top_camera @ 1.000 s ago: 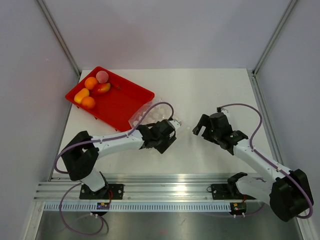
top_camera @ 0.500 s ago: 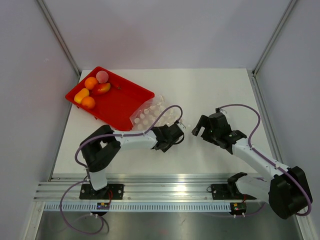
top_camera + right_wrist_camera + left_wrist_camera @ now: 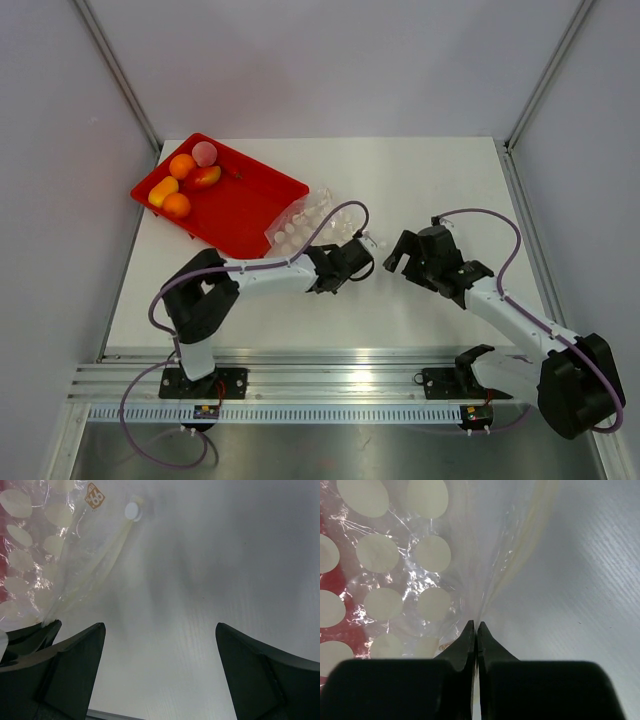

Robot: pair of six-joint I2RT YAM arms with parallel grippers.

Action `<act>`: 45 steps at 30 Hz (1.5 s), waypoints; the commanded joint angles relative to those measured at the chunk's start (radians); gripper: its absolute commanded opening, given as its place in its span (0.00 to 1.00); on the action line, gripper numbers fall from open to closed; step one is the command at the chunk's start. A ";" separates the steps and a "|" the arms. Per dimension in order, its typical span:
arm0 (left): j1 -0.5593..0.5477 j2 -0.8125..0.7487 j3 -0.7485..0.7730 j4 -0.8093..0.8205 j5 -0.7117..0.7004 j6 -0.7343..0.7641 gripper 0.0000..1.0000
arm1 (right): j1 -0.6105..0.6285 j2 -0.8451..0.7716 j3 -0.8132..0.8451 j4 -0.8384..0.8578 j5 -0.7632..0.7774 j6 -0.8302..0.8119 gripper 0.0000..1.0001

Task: Place the food in the zip-top bag and seal the zipper
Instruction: Pick up the zipper food storage bag at the center of the board.

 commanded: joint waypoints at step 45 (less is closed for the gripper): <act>0.154 -0.280 0.017 0.155 0.785 -0.283 0.00 | -0.022 0.015 0.058 0.357 -0.268 0.231 0.71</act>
